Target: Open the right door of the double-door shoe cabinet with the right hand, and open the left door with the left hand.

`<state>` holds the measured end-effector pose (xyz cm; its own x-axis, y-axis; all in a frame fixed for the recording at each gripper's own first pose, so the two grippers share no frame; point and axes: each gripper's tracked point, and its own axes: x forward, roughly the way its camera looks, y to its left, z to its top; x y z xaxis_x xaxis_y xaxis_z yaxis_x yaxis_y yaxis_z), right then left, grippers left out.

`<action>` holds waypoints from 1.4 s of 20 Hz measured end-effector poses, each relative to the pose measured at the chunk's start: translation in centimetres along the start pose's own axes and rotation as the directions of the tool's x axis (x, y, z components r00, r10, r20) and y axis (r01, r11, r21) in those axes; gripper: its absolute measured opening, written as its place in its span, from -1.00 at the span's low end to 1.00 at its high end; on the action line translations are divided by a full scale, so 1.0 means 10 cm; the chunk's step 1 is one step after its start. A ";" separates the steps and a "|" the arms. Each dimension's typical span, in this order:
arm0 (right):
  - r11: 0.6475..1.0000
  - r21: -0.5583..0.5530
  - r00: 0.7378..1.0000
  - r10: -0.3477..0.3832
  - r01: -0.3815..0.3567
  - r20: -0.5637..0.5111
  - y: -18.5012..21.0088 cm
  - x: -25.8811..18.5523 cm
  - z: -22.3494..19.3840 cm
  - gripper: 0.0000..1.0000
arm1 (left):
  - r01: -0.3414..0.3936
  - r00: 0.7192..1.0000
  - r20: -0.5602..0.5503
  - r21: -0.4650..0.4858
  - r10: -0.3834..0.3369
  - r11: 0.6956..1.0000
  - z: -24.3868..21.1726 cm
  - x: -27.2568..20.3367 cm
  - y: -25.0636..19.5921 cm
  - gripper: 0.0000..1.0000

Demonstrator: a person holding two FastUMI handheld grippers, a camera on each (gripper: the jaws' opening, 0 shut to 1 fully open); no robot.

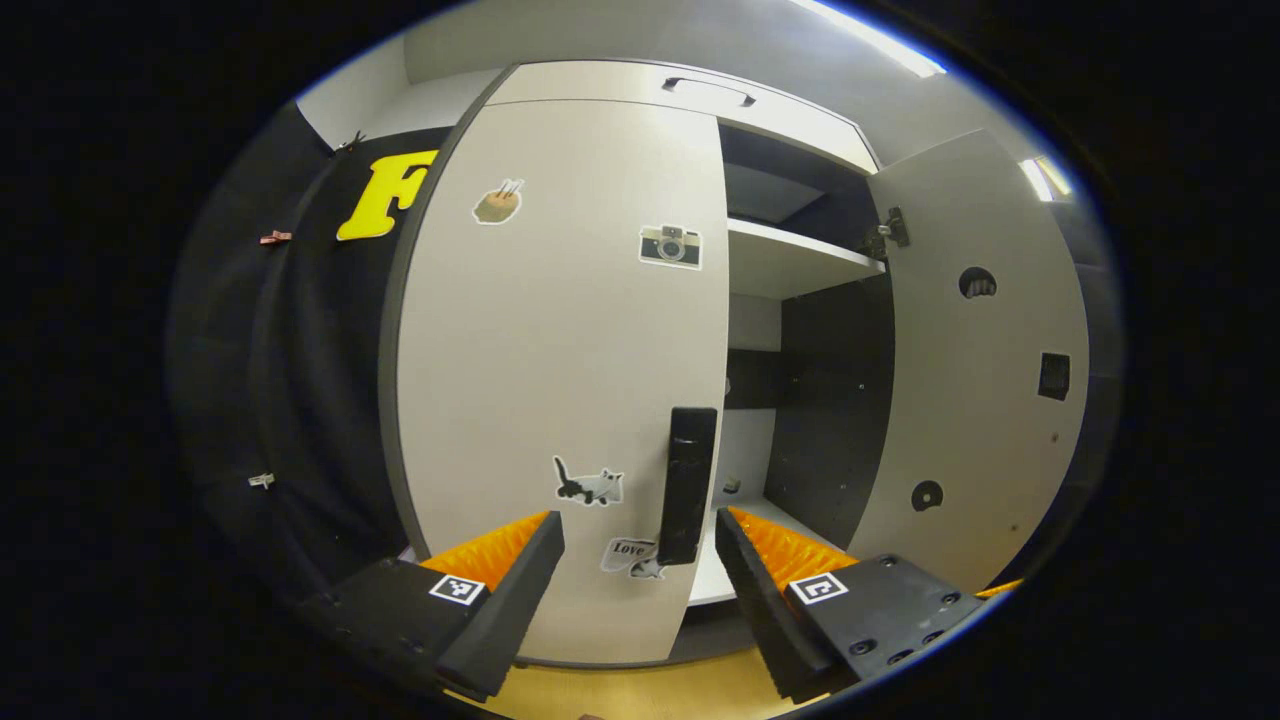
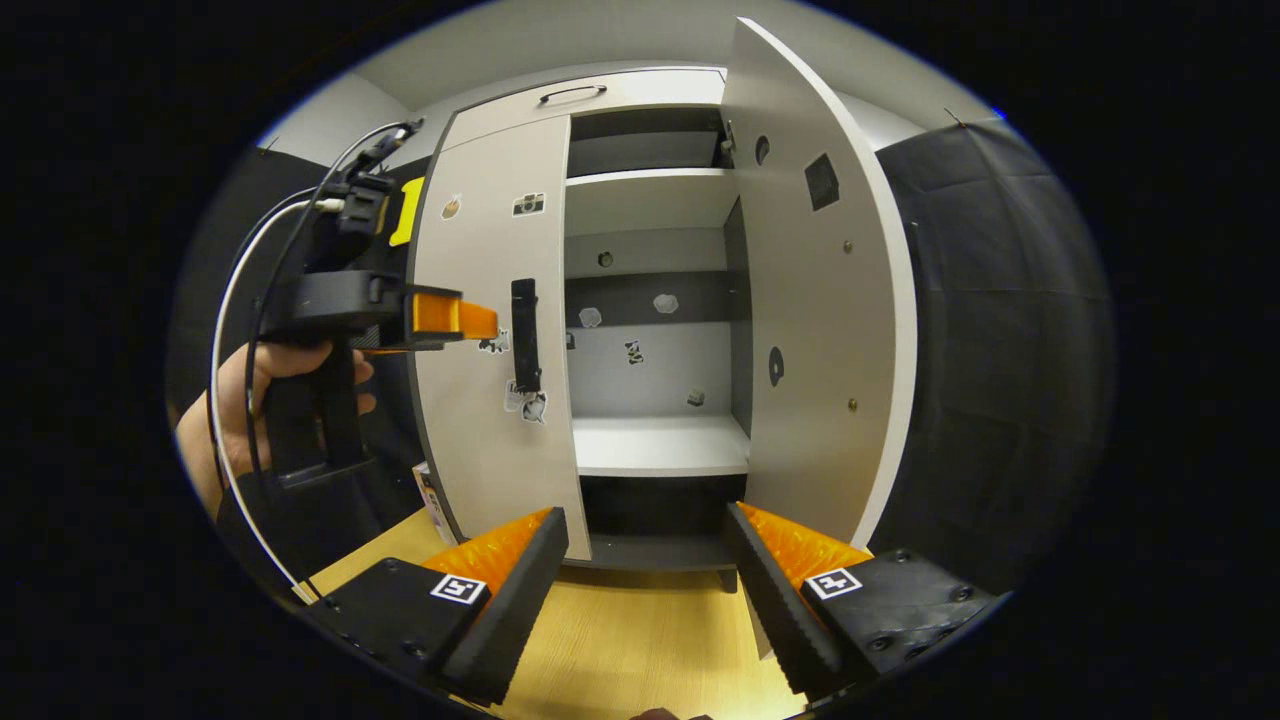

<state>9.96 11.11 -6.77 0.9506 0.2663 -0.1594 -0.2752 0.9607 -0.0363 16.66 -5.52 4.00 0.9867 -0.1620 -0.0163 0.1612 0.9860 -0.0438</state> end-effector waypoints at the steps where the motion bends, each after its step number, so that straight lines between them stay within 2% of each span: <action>1: 1.000 -0.012 1.000 0.006 -0.006 0.006 0.00 0.03 0.01 0.92 | -0.001 1.000 -0.002 0.015 0.001 1.000 -0.01 0.09 -0.03 0.89; 2: 1.000 -0.023 1.000 0.007 -0.007 0.008 -0.02 0.07 0.02 0.99 | -0.009 1.000 -0.008 0.030 0.009 1.000 -0.02 0.16 -0.04 0.89; 6: 0.999 -0.028 1.000 0.024 -0.024 0.005 -0.05 0.18 -0.01 0.99 | -0.009 0.999 -0.040 0.052 0.011 0.999 -0.14 0.50 -0.15 0.72; 10: 0.999 -0.031 0.999 0.044 -0.044 0.017 -0.05 0.27 0.02 0.99 | -0.053 0.996 -0.071 0.066 0.057 0.996 -0.27 0.71 -0.10 0.49; 11: 0.998 -0.034 0.999 0.051 -0.050 0.020 -0.04 0.28 0.02 0.99 | -0.071 0.994 -0.073 0.066 0.075 0.995 -0.30 0.73 -0.08 0.39; 14: 0.997 -0.051 0.999 0.053 -0.053 0.010 -0.05 0.34 -0.03 0.99 | -0.058 0.996 -0.064 0.037 0.060 0.998 -0.30 0.73 -0.16 0.14; 16: 0.997 -0.039 0.998 0.066 -0.066 -0.007 -0.04 0.37 -0.07 0.99 | -0.059 0.997 -0.050 0.035 0.061 0.998 -0.30 0.74 -0.19 -0.26; 20: 0.996 -0.027 0.996 0.082 -0.083 -0.037 -0.04 0.39 -0.15 0.98 | -0.046 0.998 -0.033 0.052 0.048 0.998 -0.34 0.74 -0.19 -0.43; 23: 0.996 -0.006 0.994 0.091 -0.092 -0.061 -0.02 0.41 -0.21 0.99 | -0.045 0.998 -0.029 0.050 0.047 0.998 -0.34 0.74 -0.19 -0.67; 25: 0.996 0.002 0.995 0.085 -0.085 -0.058 -0.05 0.39 -0.19 0.99 | -0.039 0.999 -0.031 0.051 0.041 0.998 -0.34 0.74 -0.20 -0.77; 28: 0.997 0.008 0.996 0.075 -0.074 -0.052 -0.09 0.38 -0.17 0.99 | -0.039 0.999 -0.037 0.042 0.041 0.998 -0.35 0.69 -0.19 -0.80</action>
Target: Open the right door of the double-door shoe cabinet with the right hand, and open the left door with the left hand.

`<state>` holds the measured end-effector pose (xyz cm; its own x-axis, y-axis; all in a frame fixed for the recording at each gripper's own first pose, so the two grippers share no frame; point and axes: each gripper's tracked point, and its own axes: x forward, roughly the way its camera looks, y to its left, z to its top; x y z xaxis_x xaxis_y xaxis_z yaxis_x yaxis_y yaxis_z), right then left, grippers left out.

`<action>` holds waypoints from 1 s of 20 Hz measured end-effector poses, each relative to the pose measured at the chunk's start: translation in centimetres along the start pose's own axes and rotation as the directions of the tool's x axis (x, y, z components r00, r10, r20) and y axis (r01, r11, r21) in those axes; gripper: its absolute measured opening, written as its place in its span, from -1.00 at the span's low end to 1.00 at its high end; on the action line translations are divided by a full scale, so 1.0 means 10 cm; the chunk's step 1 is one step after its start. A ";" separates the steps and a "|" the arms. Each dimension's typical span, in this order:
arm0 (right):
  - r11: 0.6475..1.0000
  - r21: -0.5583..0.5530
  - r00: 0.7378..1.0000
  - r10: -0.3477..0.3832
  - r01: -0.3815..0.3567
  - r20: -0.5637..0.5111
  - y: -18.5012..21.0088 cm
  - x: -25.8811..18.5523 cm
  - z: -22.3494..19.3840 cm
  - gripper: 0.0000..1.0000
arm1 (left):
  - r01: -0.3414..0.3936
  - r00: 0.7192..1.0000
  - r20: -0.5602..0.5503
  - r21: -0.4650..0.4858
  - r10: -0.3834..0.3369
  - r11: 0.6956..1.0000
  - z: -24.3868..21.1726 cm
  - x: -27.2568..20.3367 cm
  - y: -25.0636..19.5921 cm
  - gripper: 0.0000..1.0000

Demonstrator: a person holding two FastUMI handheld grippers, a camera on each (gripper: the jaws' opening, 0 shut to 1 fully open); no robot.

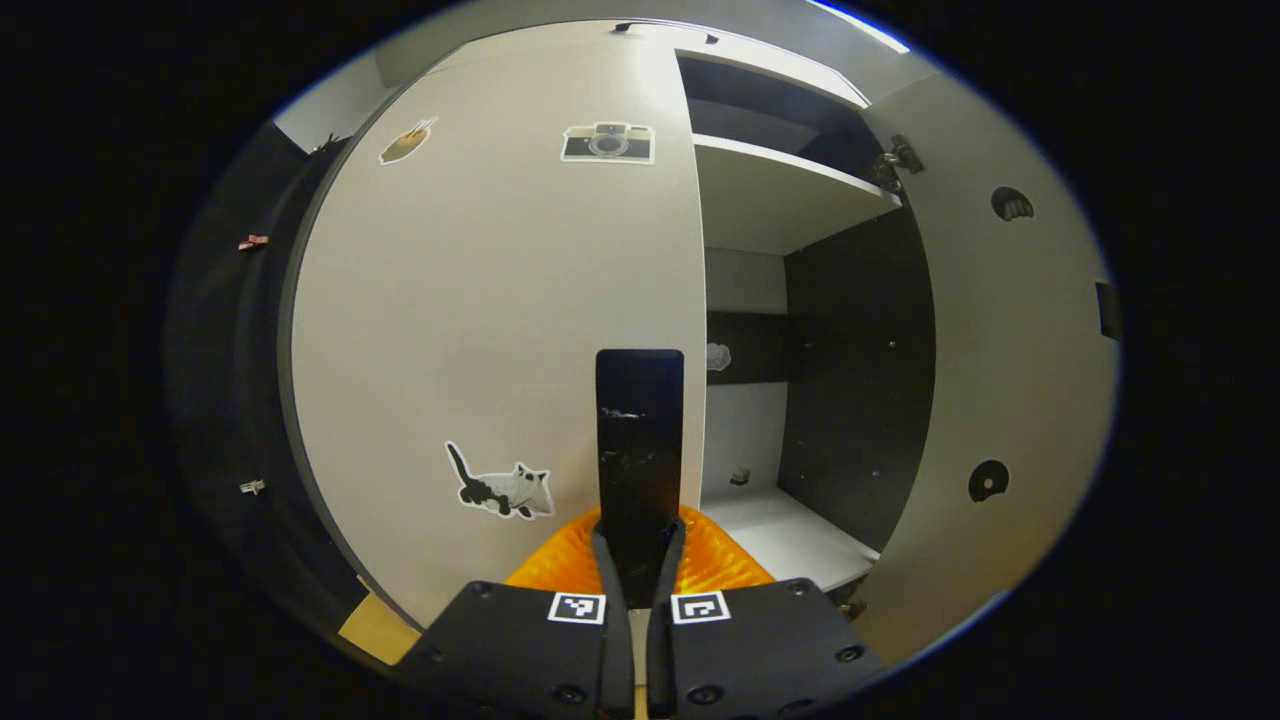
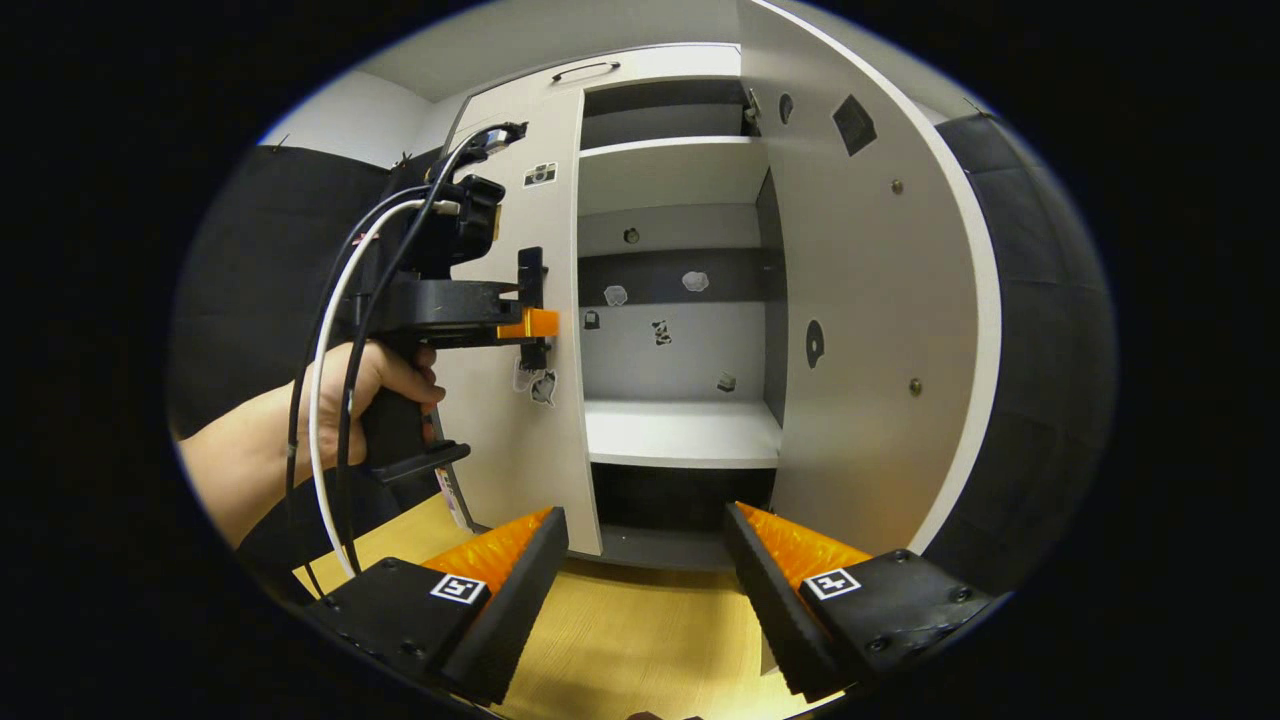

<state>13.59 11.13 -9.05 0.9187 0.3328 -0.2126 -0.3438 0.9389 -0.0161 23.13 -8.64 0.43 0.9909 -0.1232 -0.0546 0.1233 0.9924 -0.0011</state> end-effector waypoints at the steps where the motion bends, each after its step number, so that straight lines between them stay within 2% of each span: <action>1: 1.000 -0.002 1.000 -0.003 0.003 -0.004 -0.01 0.00 -0.01 0.99 | 0.003 1.000 0.005 0.001 -0.003 1.000 0.00 0.00 0.01 -0.80; 8: 1.000 0.000 0.999 -0.017 0.017 -0.041 0.14 -0.03 -0.11 0.99 | -0.003 1.000 0.014 0.009 0.002 1.000 -0.02 -0.14 0.11 -0.80; 12: 1.000 0.009 0.999 -0.018 0.018 -0.043 0.28 -0.04 -0.11 0.99 | 0.008 1.000 0.004 -0.069 -0.008 0.998 -0.01 -0.18 0.17 -0.80; 16: 1.000 0.011 0.998 -0.012 0.012 -0.064 0.46 -0.04 -0.18 0.99 | 0.010 1.000 0.003 -0.048 -0.010 0.999 0.00 -0.24 0.22 -0.82; 20: 0.999 0.014 0.998 -0.032 0.033 -0.049 0.53 -0.05 -0.14 0.99 | -0.005 1.000 -0.013 -0.072 0.005 0.997 -0.03 -0.37 0.31 -0.83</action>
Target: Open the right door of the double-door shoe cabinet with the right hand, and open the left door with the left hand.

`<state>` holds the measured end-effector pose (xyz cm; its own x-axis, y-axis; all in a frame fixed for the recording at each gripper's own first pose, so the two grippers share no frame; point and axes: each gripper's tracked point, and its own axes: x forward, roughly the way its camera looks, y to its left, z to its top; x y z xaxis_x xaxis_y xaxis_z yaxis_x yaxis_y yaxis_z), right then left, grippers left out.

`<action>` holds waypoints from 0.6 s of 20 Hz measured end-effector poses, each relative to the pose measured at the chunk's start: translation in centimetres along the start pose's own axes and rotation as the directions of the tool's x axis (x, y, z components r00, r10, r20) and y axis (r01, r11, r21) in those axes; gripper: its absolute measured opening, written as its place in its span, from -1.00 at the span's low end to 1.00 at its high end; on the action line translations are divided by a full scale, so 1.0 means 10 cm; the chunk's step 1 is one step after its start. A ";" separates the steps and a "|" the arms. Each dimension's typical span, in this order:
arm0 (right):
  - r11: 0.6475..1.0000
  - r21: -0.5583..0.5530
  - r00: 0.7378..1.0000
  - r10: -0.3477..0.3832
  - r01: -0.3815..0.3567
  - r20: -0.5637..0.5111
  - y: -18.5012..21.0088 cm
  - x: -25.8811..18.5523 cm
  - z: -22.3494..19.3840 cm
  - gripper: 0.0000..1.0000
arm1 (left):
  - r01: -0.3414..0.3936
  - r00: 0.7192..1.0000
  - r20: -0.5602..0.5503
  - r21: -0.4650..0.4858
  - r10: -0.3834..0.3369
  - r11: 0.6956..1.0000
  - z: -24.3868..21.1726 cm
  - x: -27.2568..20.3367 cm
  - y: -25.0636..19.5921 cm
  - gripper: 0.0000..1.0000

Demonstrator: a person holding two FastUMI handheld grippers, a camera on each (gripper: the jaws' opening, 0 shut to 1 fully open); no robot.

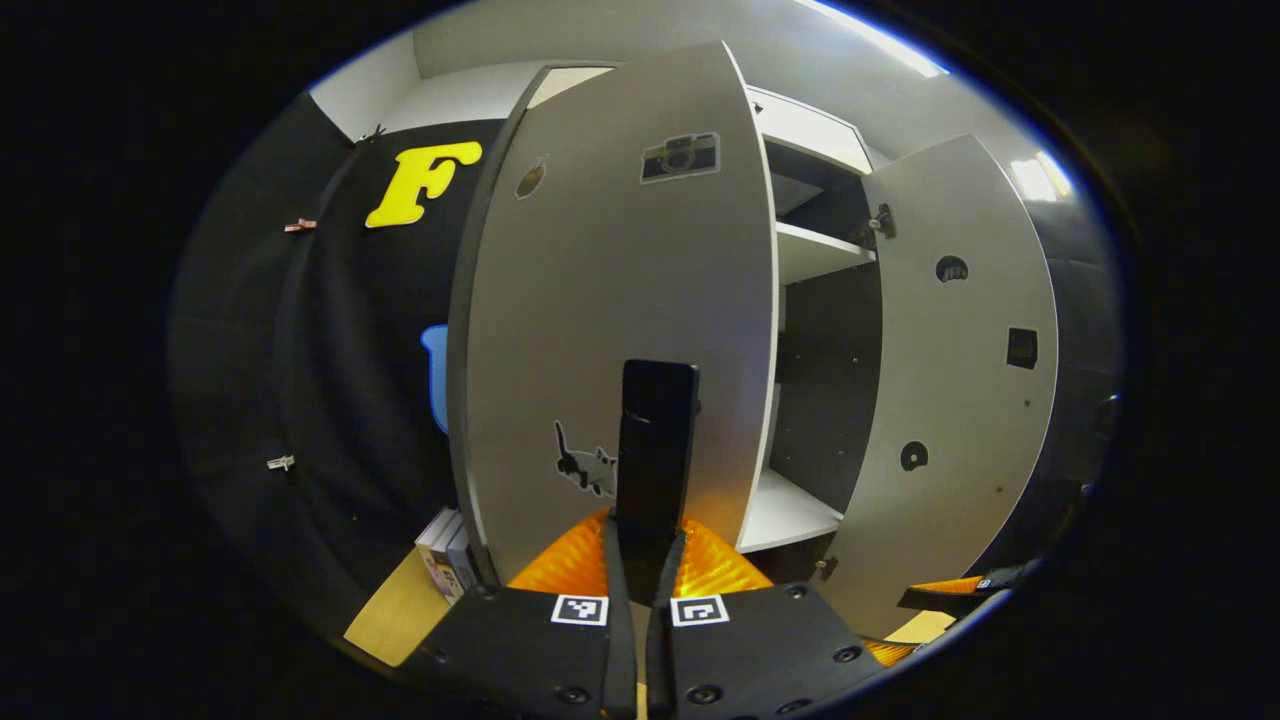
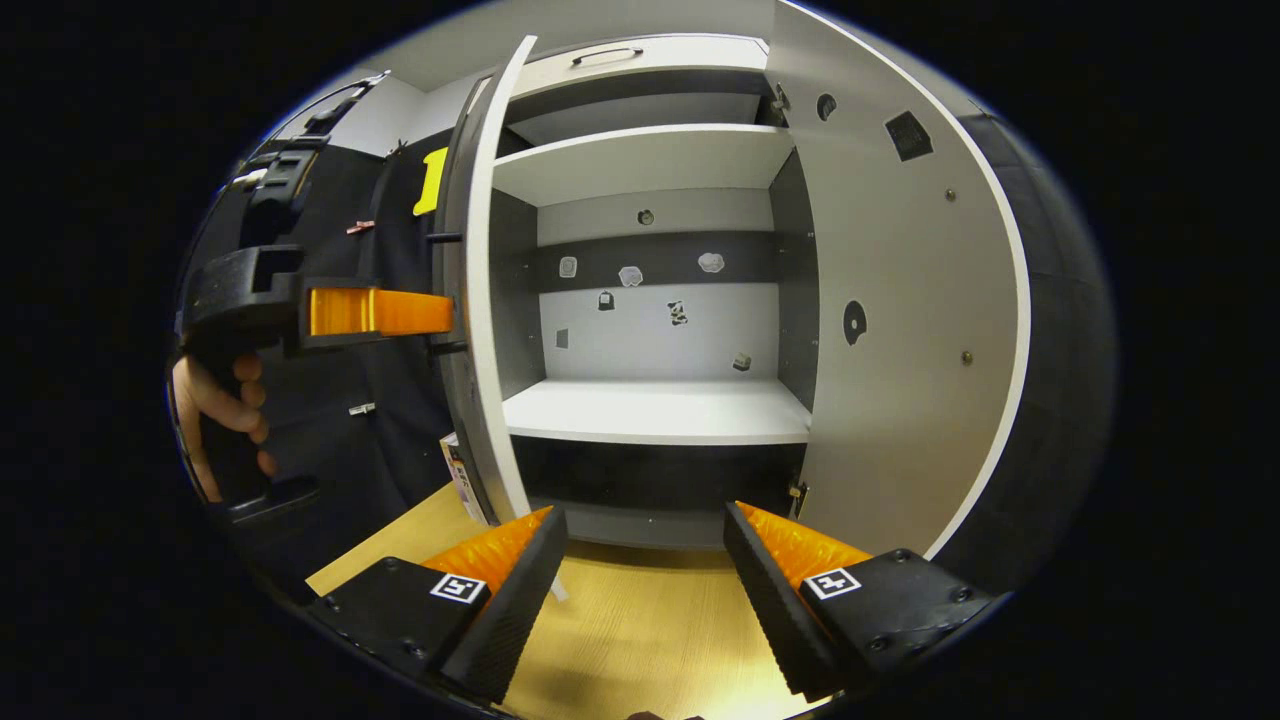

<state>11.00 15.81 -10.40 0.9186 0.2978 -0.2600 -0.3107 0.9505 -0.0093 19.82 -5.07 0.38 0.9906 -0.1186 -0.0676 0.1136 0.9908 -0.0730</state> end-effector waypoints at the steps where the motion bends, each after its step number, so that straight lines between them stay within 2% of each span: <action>1: 1.000 0.003 1.000 -0.007 0.007 -0.001 0.00 0.01 -0.01 0.99 | -0.006 1.000 -0.003 0.001 0.006 1.000 -0.02 -0.08 0.05 -0.83; 9: 0.996 0.013 0.996 -0.085 0.085 0.000 0.04 -0.12 -0.05 0.99 | -0.102 0.995 -0.011 0.077 0.103 0.992 0.00 -0.58 0.82 -0.84; 12: 0.995 0.022 0.995 -0.103 0.102 0.018 0.09 -0.19 -0.02 0.99 | -0.175 0.985 0.014 0.084 0.175 0.981 0.05 -0.68 1.22 -0.89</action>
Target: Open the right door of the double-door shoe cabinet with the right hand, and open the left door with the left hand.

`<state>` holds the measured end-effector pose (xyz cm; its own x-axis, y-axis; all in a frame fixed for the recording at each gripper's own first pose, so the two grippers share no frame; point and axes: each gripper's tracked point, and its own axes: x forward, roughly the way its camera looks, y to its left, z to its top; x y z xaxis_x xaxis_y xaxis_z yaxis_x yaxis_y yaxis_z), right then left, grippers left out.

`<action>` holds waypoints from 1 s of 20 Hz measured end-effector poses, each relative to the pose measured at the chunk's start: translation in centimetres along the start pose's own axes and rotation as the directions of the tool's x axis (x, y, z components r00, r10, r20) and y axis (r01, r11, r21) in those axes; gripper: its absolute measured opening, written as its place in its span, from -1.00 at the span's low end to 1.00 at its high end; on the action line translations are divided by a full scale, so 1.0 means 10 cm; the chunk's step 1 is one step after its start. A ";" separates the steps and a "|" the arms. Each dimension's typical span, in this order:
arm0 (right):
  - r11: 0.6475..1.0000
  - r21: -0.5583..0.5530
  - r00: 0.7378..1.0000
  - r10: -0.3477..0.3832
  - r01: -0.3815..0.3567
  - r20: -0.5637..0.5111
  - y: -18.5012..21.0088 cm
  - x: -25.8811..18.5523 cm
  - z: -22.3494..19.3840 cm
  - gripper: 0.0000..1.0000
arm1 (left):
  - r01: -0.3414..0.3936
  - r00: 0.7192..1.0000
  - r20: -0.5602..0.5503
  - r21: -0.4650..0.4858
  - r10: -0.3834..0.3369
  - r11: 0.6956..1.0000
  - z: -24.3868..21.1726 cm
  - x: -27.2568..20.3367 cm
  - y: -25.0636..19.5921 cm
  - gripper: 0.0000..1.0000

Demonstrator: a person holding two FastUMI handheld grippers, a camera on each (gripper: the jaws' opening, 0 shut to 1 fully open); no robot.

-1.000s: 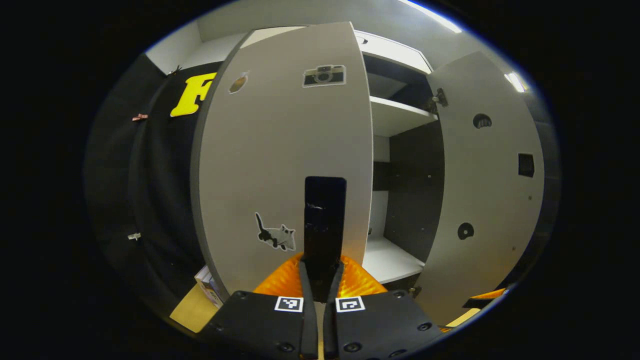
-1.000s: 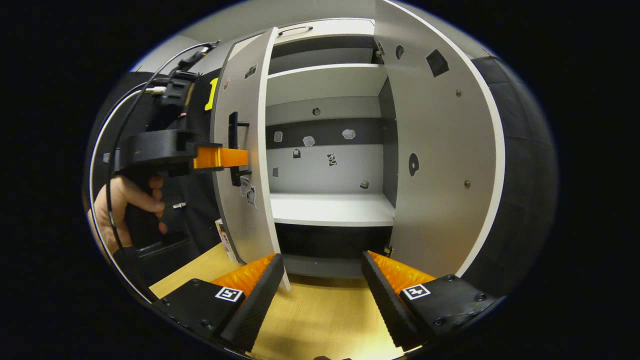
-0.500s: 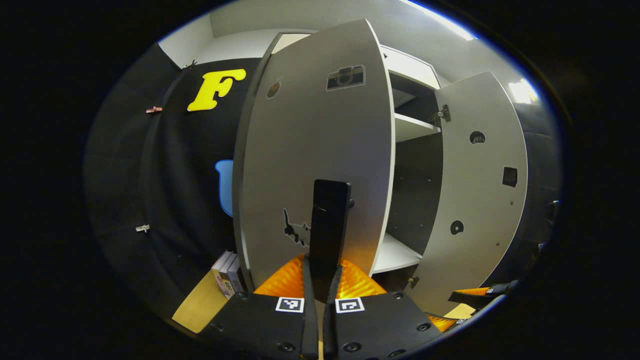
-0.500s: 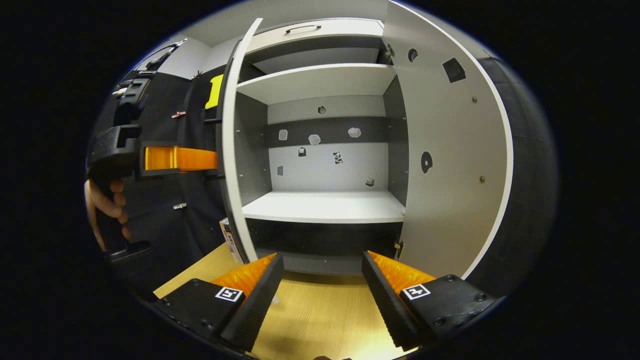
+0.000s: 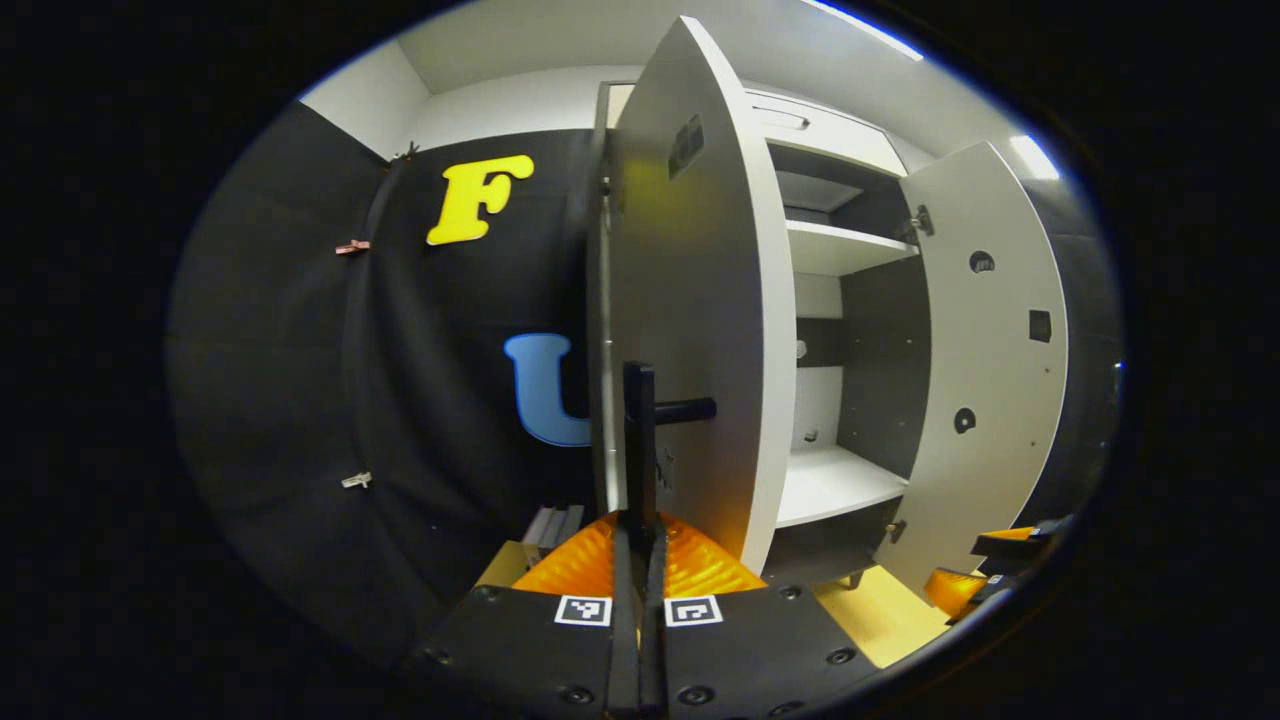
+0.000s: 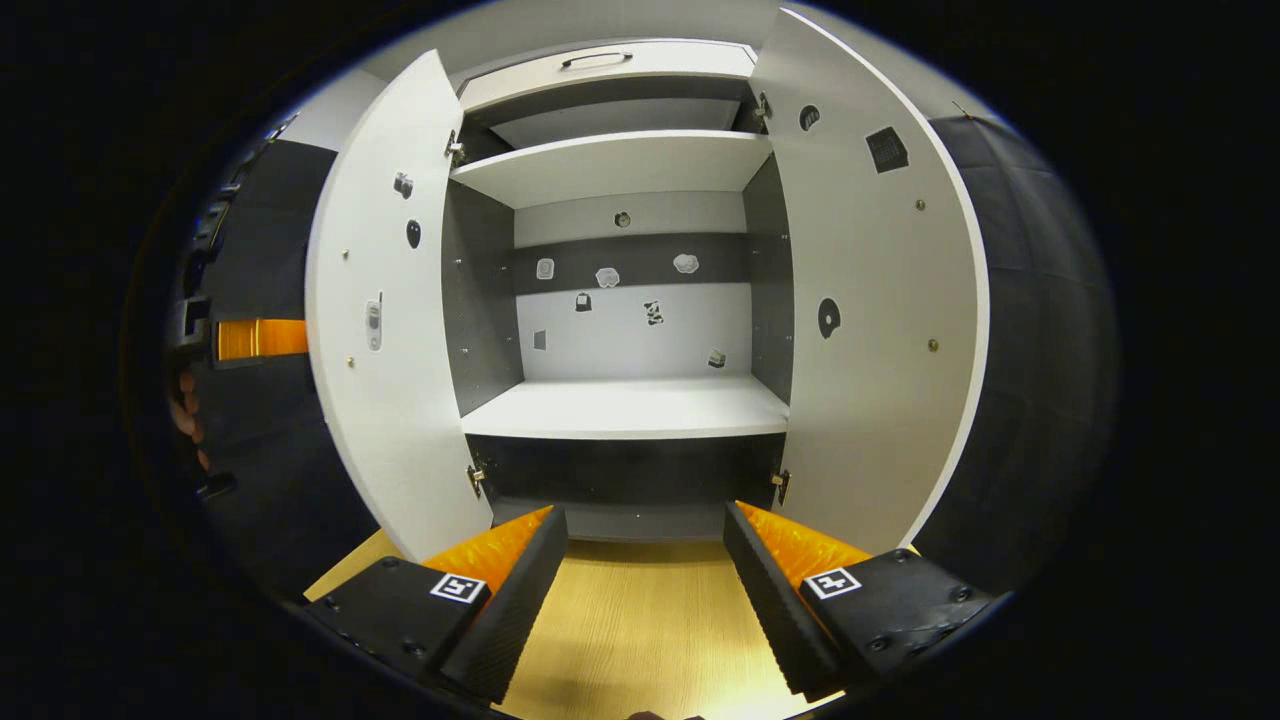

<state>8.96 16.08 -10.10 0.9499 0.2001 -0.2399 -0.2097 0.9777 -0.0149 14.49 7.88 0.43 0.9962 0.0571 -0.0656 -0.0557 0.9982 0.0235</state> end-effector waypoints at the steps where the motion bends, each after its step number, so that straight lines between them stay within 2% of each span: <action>1: 1.000 0.000 1.000 -0.006 0.006 0.012 -0.01 -0.03 0.03 0.99 | -0.028 1.000 0.008 -0.003 0.028 1.000 0.02 0.00 0.17 -0.94; 2: 1.000 -0.002 1.000 -0.011 0.011 0.025 -0.01 -0.06 0.06 0.99 | -0.061 0.998 0.015 0.003 0.061 0.998 0.04 -0.01 0.37 -0.90; 3: 1.000 -0.007 0.999 -0.014 0.014 0.036 -0.02 -0.09 0.09 0.99 | -0.016 1.000 0.006 -0.043 0.016 0.999 0.00 0.00 0.44 -0.90; 5: 0.999 -0.029 0.998 -0.024 0.026 0.052 -0.06 -0.16 0.12 0.99 | 0.029 1.000 0.008 -0.123 -0.028 0.992 0.01 -0.01 0.34 -0.90; 9: 0.996 -0.045 0.994 -0.077 0.081 0.074 -0.23 -0.26 0.18 0.99 | -0.019 1.000 0.024 0.028 0.018 0.999 0.04 -0.02 0.43 -0.90; 11: 0.994 -0.033 0.991 -0.106 0.108 0.079 -0.32 -0.32 0.21 0.99 | -0.032 0.999 0.025 0.068 0.030 0.997 0.09 -0.09 0.39 -0.90; 17: 0.985 -0.008 0.982 -0.170 0.171 0.079 -0.59 -0.43 0.38 0.99 | 0.023 0.998 0.053 0.024 -0.024 0.999 0.12 -0.64 -0.04 -0.92; 18: 0.984 -0.008 0.980 -0.178 0.179 0.084 -0.63 -0.46 0.43 0.99 | 0.037 0.997 0.062 0.044 -0.040 0.998 0.13 -0.69 -0.14 -0.85; 20: 0.982 -0.004 0.977 -0.185 0.186 0.104 -0.67 -0.55 0.54 0.99 | 0.048 0.997 0.056 0.074 -0.052 0.996 0.09 -0.76 -0.29 -0.48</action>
<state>6.43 8.81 -3.45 0.9912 0.0214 -0.1308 -0.0299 0.9975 -0.0635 7.09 4.56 1.74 0.9999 0.0040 -0.0107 -0.0029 0.9955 0.0944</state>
